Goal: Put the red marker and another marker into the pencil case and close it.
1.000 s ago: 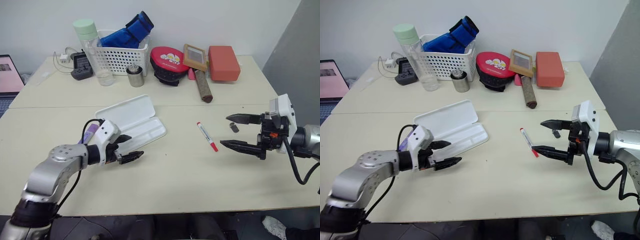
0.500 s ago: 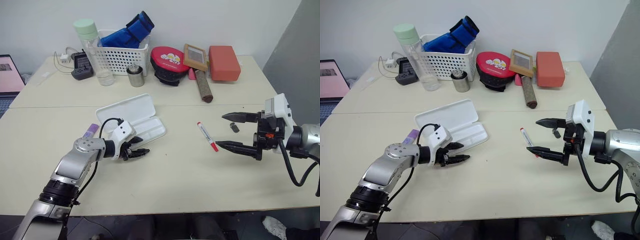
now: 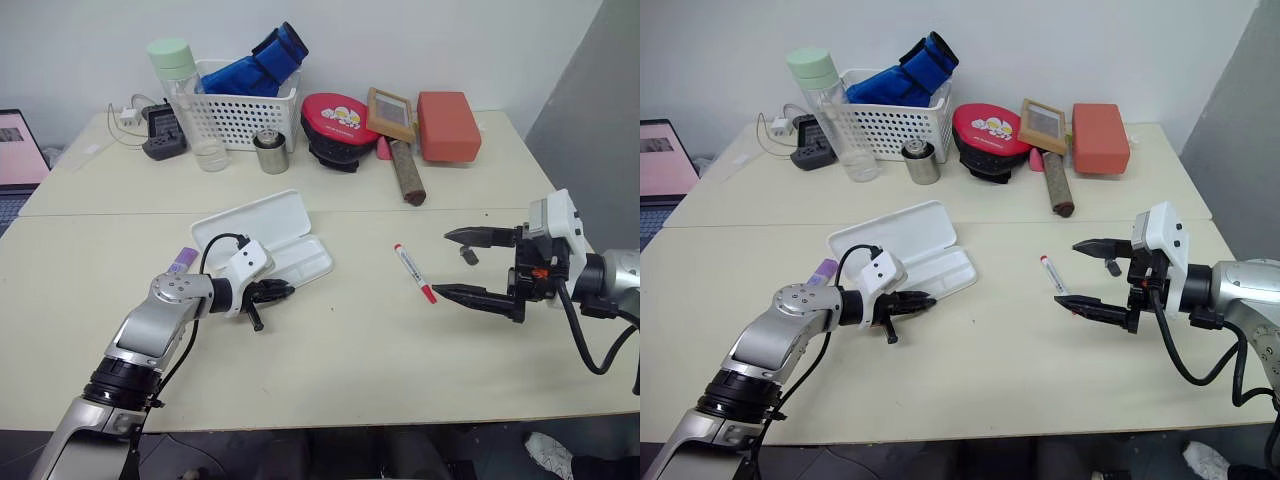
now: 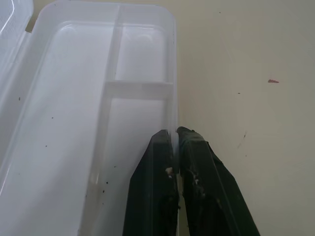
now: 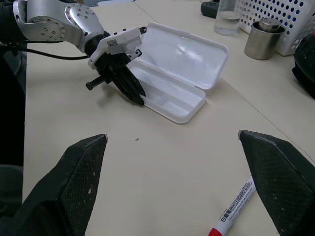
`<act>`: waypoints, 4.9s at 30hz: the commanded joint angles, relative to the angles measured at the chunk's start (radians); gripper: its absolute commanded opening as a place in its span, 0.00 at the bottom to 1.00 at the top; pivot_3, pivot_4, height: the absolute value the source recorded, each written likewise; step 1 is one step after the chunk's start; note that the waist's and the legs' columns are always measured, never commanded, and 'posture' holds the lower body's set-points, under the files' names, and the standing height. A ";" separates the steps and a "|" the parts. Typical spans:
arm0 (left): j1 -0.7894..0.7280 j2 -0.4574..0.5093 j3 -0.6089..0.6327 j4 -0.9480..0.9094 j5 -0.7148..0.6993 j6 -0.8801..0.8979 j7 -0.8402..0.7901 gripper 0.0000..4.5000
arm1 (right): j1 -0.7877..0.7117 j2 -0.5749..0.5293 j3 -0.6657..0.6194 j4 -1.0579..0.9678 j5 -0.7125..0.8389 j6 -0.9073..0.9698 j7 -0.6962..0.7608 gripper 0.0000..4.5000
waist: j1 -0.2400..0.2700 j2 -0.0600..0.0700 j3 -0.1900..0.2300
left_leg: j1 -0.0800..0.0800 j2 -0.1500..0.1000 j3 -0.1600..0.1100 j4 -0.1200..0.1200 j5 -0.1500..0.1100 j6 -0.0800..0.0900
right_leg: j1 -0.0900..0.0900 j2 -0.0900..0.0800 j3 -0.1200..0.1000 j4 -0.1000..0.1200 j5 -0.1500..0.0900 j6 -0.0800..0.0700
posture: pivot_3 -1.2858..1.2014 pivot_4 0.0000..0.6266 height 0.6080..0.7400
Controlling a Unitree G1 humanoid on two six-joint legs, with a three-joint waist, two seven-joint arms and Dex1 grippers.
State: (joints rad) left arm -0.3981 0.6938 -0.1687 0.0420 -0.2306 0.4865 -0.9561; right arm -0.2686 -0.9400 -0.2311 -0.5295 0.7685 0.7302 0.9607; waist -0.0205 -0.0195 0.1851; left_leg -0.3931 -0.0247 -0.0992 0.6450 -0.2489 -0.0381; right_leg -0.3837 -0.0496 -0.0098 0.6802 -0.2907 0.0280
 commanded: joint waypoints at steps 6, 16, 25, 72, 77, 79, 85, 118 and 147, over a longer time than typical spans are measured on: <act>-0.028 -0.013 -0.054 -0.013 0.011 -0.093 -0.124 0.01 | 0.011 -0.014 -0.043 -0.042 0.016 -0.010 -0.009 1.00 | 0.001 0.000 0.000 | 0.000 0.000 0.000 0.000 0.000 0.000 | 0.000 0.000 0.000 0.000 0.000 0.000 | 0.52 0.24 1.00; -0.104 -0.042 -0.187 -0.020 0.051 -0.177 -0.299 0.01 | 0.077 -0.012 -0.100 -0.093 0.036 0.012 -0.048 1.00 | 0.012 0.000 0.000 | -0.002 -0.001 0.003 0.001 0.000 0.000 | 0.000 0.000 -0.001 0.000 0.000 0.000 | 0.52 0.24 1.00; -0.152 -0.065 -0.222 0.035 0.106 -0.209 -0.323 0.01 | 0.115 -0.013 -0.124 -0.130 0.065 0.027 -0.088 1.00 | 0.014 0.000 0.000 | -0.002 -0.001 0.003 0.001 0.000 0.000 | 0.000 0.000 -0.001 0.000 0.000 0.000 | 0.52 0.24 1.00; -0.073 -0.165 0.102 -0.356 -0.192 0.132 -0.047 0.99 | -0.062 0.158 0.124 0.129 -0.166 0.154 -0.462 1.00 | 0.002 -0.001 0.000 | -0.001 0.000 0.001 0.001 0.000 0.000 | 0.000 0.001 0.000 0.000 0.000 0.000 | 0.52 0.24 1.00; -0.070 -0.210 0.141 -0.406 -0.227 0.136 0.043 0.99 | -0.120 0.271 0.204 0.176 -0.239 0.262 -0.599 1.00 | -0.005 0.000 -0.001 | -0.002 0.001 0.001 0.001 0.001 -0.001 | -0.001 0.001 0.001 0.001 0.000 0.000 | 0.52 0.24 1.00; -0.068 -0.207 0.136 -0.422 -0.232 0.141 0.055 0.99 | -0.132 0.333 0.230 0.207 -0.264 0.297 -0.657 1.00 | -0.007 0.000 -0.001 | -0.003 0.001 0.001 0.001 0.002 -0.003 | -0.002 0.001 0.001 0.000 0.000 0.000 | 0.52 0.24 1.00; -0.064 -0.201 0.103 -0.457 -0.248 0.148 0.066 0.99 | -0.133 0.453 0.314 0.231 -0.318 0.337 -0.707 1.00 | -0.007 0.000 -0.001 | -0.003 0.001 0.002 0.001 0.001 -0.001 | -0.002 0.001 0.001 0.001 0.000 0.000 | 0.52 0.24 1.00; -0.027 -0.085 0.124 -0.466 -0.250 0.126 0.040 1.00 | -0.084 0.294 0.301 0.113 -0.379 0.376 -0.490 0.06 | -0.008 0.001 -0.001 | 0.000 0.001 0.002 0.001 0.000 0.000 | 0.000 0.002 0.002 0.000 0.000 0.001 | 0.52 0.24 1.00; 0.345 0.259 0.509 -0.570 -0.439 0.169 -0.107 1.00 | -0.514 0.425 0.743 0.555 -0.685 -0.320 0.124 0.06 | -0.009 0.002 0.001 | -0.003 0.003 0.000 0.000 0.000 0.000 | -0.005 0.003 0.001 0.001 0.001 -0.001 | 0.52 0.24 1.00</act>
State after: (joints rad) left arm -0.0494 0.9400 0.3035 -0.4936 -0.6509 0.6517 -1.0765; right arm -0.7495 -0.5303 0.5235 0.0270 0.0954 0.4367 1.0722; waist -0.0297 -0.0180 0.1865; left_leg -0.3962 -0.0216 -0.0992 0.6453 -0.2485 -0.0383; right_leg -0.3886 -0.0470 -0.0086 0.6810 -0.2898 0.0274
